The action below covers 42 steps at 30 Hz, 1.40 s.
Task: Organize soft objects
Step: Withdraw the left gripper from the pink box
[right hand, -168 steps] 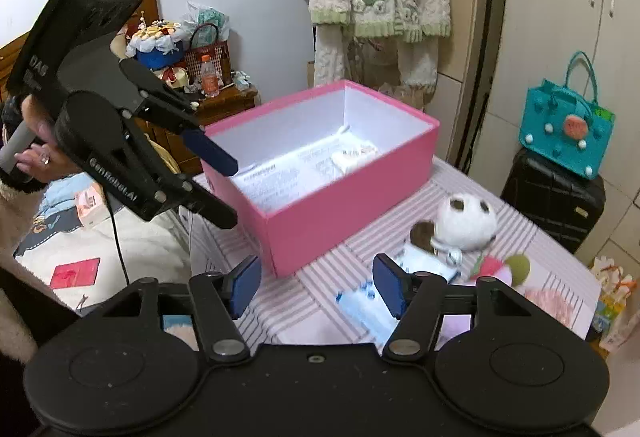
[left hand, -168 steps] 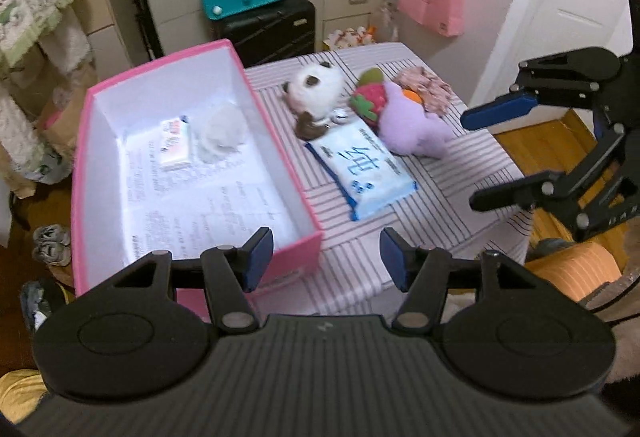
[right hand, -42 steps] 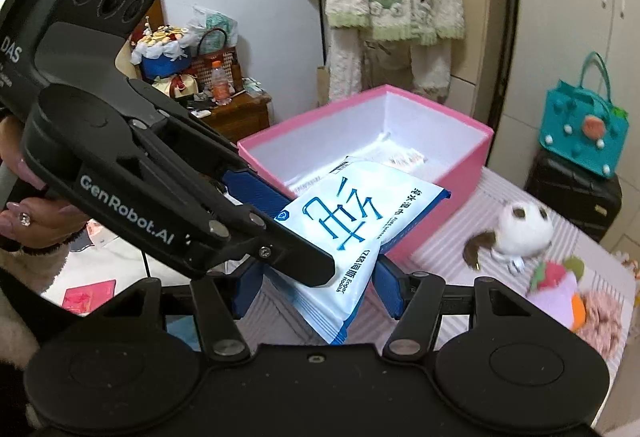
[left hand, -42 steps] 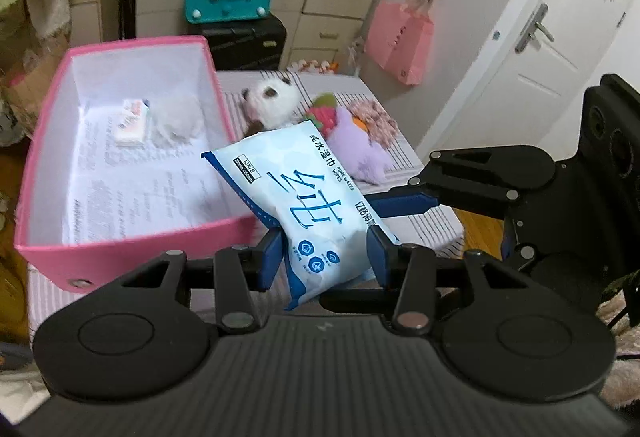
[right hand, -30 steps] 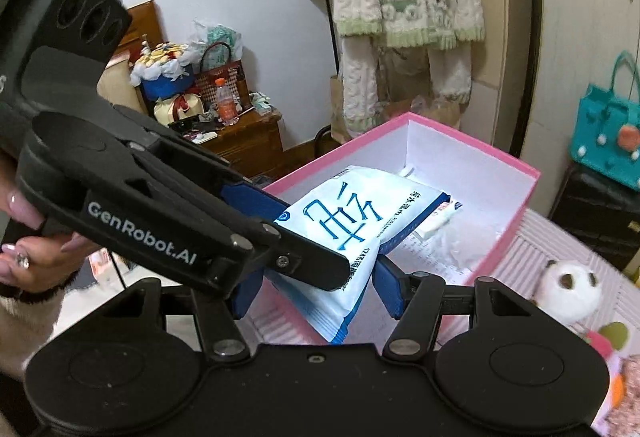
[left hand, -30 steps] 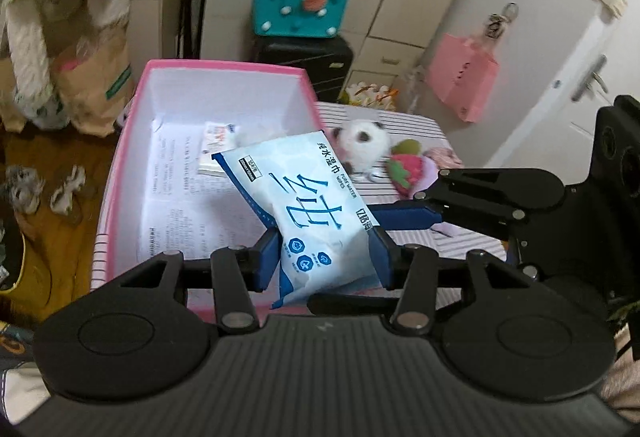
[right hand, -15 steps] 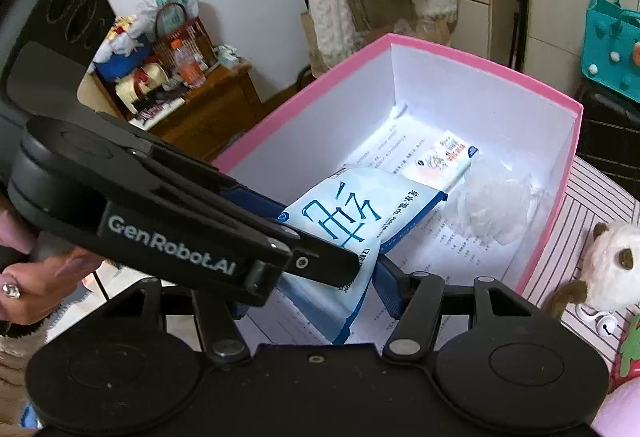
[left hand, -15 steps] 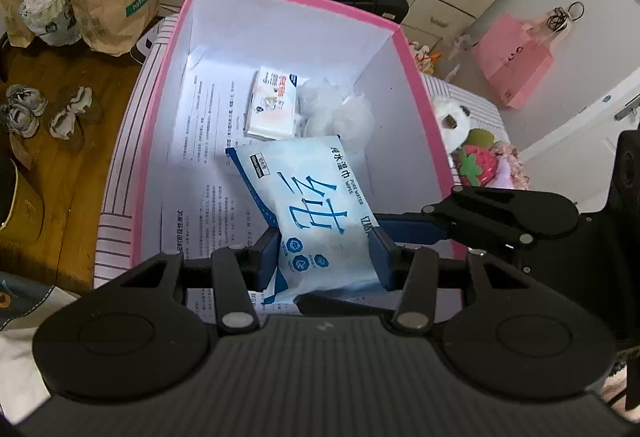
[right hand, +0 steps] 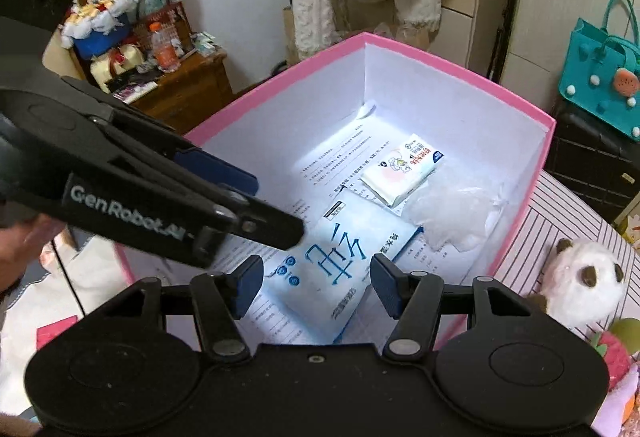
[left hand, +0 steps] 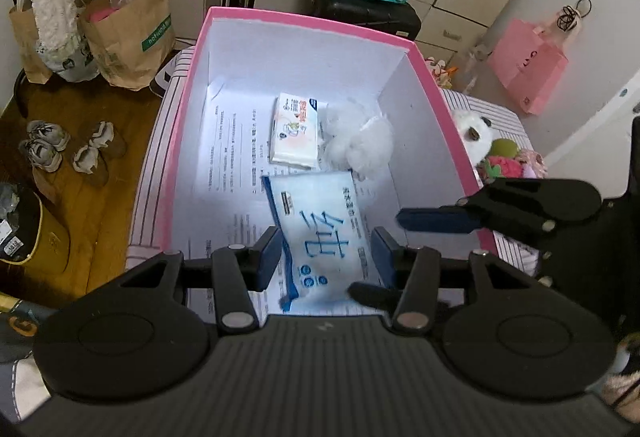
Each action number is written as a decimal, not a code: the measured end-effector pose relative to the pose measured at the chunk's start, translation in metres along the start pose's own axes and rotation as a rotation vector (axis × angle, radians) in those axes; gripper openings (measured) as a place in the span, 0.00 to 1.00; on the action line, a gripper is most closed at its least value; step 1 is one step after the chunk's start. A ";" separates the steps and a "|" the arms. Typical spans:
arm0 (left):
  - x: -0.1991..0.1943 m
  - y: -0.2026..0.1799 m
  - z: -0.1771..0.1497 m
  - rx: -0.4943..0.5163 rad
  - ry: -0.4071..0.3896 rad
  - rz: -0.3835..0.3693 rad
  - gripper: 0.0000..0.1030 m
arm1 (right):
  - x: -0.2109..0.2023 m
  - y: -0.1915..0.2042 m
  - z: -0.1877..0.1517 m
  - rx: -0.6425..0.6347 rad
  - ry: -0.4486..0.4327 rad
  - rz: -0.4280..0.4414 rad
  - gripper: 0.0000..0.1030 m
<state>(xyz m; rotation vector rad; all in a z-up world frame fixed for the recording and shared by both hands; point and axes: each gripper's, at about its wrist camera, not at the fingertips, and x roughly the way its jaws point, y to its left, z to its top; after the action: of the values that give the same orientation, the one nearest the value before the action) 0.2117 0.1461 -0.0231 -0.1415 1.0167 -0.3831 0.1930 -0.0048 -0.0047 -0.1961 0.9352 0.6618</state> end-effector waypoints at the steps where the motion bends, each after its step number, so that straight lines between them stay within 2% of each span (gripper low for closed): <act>1: -0.003 0.000 -0.001 0.005 0.003 0.005 0.47 | -0.007 -0.001 -0.003 -0.006 -0.007 0.009 0.62; 8: -0.041 -0.017 -0.012 0.099 0.003 0.050 0.47 | -0.061 -0.004 -0.018 -0.008 -0.057 0.058 0.63; 16: -0.088 -0.048 -0.033 0.213 -0.055 0.111 0.47 | -0.116 0.000 -0.045 -0.035 -0.138 0.063 0.63; 20: -0.096 -0.060 -0.047 0.239 -0.042 0.076 0.47 | -0.137 0.004 -0.061 -0.052 -0.177 0.074 0.63; 23: -0.105 -0.076 -0.058 0.287 -0.051 0.082 0.47 | -0.150 0.006 -0.074 -0.070 -0.195 0.080 0.63; 29: -0.117 -0.105 -0.080 0.353 -0.061 0.055 0.48 | -0.168 0.007 -0.102 -0.096 -0.205 0.067 0.63; 33: -0.117 -0.125 -0.094 0.428 -0.079 0.118 0.48 | -0.177 0.006 -0.118 -0.103 -0.199 0.053 0.63; 42: -0.109 -0.162 -0.115 0.502 -0.036 0.059 0.49 | -0.190 -0.002 -0.162 -0.077 -0.233 0.022 0.63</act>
<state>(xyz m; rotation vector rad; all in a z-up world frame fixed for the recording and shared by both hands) 0.0236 0.0442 0.0509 0.3312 0.8606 -0.5673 0.0048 -0.1599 0.0507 -0.1733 0.6901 0.7254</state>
